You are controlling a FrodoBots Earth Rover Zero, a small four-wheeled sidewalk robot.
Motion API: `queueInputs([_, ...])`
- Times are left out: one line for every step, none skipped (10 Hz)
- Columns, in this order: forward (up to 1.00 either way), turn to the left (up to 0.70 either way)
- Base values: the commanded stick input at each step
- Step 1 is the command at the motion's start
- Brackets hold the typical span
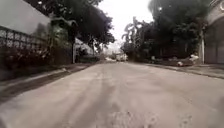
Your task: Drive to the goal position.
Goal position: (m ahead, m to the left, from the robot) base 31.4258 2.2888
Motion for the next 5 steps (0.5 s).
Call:
queueInputs([0.85,0.0])
queueInputs([0.85,0.0])
queueInputs([0.85,0.0])
queueInputs([0.85,0.0])
queueInputs([0.85,0.0])
